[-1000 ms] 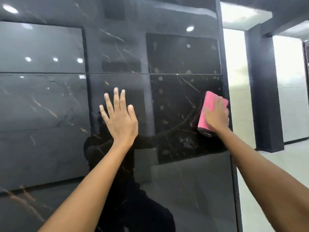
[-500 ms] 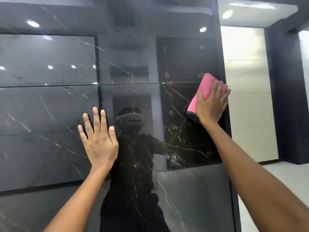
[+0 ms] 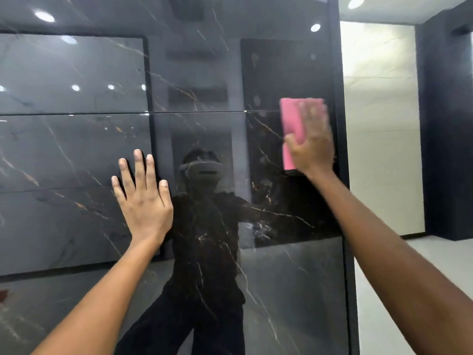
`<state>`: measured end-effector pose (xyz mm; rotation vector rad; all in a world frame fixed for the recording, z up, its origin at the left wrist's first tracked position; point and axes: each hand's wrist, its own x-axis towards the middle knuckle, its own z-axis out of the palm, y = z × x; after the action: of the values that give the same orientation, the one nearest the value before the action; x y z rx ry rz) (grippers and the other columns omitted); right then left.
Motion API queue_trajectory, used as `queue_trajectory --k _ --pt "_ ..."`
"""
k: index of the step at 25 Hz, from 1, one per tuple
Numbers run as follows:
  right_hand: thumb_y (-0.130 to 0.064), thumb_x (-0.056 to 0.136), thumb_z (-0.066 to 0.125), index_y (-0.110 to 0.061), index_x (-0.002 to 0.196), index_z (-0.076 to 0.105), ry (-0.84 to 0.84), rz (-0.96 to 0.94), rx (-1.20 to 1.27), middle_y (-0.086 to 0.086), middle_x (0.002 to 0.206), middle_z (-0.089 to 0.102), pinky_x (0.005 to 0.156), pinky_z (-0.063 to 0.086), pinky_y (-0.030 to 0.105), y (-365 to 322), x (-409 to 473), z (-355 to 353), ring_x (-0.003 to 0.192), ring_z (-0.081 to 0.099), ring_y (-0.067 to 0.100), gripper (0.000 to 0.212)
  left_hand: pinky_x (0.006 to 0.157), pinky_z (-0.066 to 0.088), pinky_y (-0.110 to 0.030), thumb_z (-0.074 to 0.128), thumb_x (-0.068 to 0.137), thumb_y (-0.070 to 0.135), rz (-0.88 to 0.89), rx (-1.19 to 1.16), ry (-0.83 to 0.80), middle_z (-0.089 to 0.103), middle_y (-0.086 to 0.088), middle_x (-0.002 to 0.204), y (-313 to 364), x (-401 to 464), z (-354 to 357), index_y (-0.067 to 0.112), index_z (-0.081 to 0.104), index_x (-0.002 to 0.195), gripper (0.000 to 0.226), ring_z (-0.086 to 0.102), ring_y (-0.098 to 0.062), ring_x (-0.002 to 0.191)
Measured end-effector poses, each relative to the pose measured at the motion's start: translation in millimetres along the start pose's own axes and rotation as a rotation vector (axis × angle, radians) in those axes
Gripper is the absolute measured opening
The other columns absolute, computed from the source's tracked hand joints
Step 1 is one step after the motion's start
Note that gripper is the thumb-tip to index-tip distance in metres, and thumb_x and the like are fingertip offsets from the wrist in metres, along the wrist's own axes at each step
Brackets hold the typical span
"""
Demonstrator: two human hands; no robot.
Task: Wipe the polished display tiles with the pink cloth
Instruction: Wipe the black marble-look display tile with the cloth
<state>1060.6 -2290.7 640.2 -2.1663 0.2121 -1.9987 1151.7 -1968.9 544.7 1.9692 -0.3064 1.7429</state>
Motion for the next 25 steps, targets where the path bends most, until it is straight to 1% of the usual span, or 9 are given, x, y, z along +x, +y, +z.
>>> queue_trajectory --k 4,9,10,13,15,16,21,22,25 --pt "-0.043 0.079 0.035 -0.019 0.151 0.028 0.096 0.272 0.081 0.004 0.159 0.022 0.116 0.027 0.046 13.0 -62.1 -2.4 0.147 0.017 0.028 0.076 0.12 -0.002 -0.048 0.025 0.102 0.031 -0.049 0.007 -0.001 0.004 0.001 0.164 6.0 -8.9 2.9 0.017 0.013 0.156 0.057 0.0 -0.027 0.151" --pt "-0.034 0.073 0.054 -0.015 0.144 0.043 -0.241 -0.822 -0.047 0.008 0.152 0.036 0.117 0.023 0.049 8.6 -125.5 6.6 0.143 0.027 0.034 0.074 0.12 -0.006 -0.044 0.026 0.102 0.03 -0.033 -0.03 -0.026 0.004 0.002 0.164 3.8 -18.3 2.5 0.015 0.014 0.156 0.058 -0.001 -0.027 0.151" --pt "-0.035 0.073 0.052 -0.015 0.144 0.042 -0.225 -0.766 -0.051 0.009 0.152 0.035 0.115 0.025 0.051 27.2 -101.0 -1.3 0.143 0.026 0.033 0.074 0.12 -0.007 -0.043 0.026 0.102 0.03 -0.026 -0.032 -0.031 0.003 0.001 0.164 4.5 -22.6 2.4 0.015 0.014 0.156 0.058 -0.001 -0.027 0.151" --pt "-0.042 0.077 0.035 -0.017 0.151 0.027 -0.073 0.029 0.01 0.006 0.159 0.021 0.116 0.026 0.048 57.3 -27.3 -29.9 0.147 0.015 0.027 0.078 0.12 -0.008 -0.041 0.026 0.101 0.03 -0.033 -0.029 -0.035 0.003 0.001 0.164 6.8 -38.0 2.8 0.014 0.013 0.156 0.058 -0.001 -0.027 0.151" --pt "-0.045 0.077 0.031 -0.019 0.152 0.022 -0.001 0.214 0.006 0.006 0.16 0.017 0.118 0.019 0.046 26.7 -26.8 -19.9 0.147 0.011 0.028 0.08 0.12 -0.008 -0.04 0.028 0.101 0.029 -0.034 -0.031 -0.03 0.004 0.001 0.164 6.6 -42.3 3.7 0.013 0.015 0.156 0.058 0.0 -0.027 0.151" --pt "-0.043 0.077 0.036 -0.019 0.152 0.023 0.003 0.118 0.022 0.008 0.159 0.018 0.118 0.017 0.047 2.3 -44.4 -5.4 0.147 0.012 0.03 0.08 0.12 -0.007 -0.04 0.029 0.101 0.029 -0.028 -0.035 -0.031 0.005 0.001 0.164 6.3 -41.9 3.9 0.013 0.016 0.156 0.058 0.001 -0.027 0.151" --pt "-0.036 0.076 0.052 -0.02 0.143 0.042 -0.337 -1.05 -0.064 0.008 0.15 0.04 0.117 0.017 0.05 -49.1 -134.9 17.2 0.142 0.026 0.036 0.07 0.121 -0.003 -0.045 0.032 0.101 0.026 -0.012 -0.051 -0.041 0.005 -0.001 0.164 6.2 -42.9 0.8 0.013 0.015 0.156 0.058 0.001 -0.028 0.151" --pt "-0.036 0.076 0.052 -0.019 0.142 0.044 -0.285 -0.986 -0.06 0.009 0.149 0.041 0.116 0.02 0.051 -33.4 -112.7 12.5 0.141 0.029 0.036 0.069 0.121 -0.003 -0.045 0.033 0.102 0.026 -0.008 -0.047 -0.044 0.005 -0.001 0.164 5.8 -43.5 0.5 0.014 0.015 0.156 0.059 0.001 -0.028 0.151" --pt "-0.036 0.076 0.045 -0.023 0.146 0.036 -0.08 -0.209 -0.004 0.007 0.154 0.033 0.114 0.027 0.054 21.3 -46.8 -13.9 0.144 0.023 0.031 0.072 0.121 -0.002 -0.045 0.036 0.102 0.025 -0.015 -0.036 -0.042 0.005 -0.002 0.164 5.3 -43.5 0.8 0.013 0.015 0.156 0.059 0.002 -0.03 0.151"
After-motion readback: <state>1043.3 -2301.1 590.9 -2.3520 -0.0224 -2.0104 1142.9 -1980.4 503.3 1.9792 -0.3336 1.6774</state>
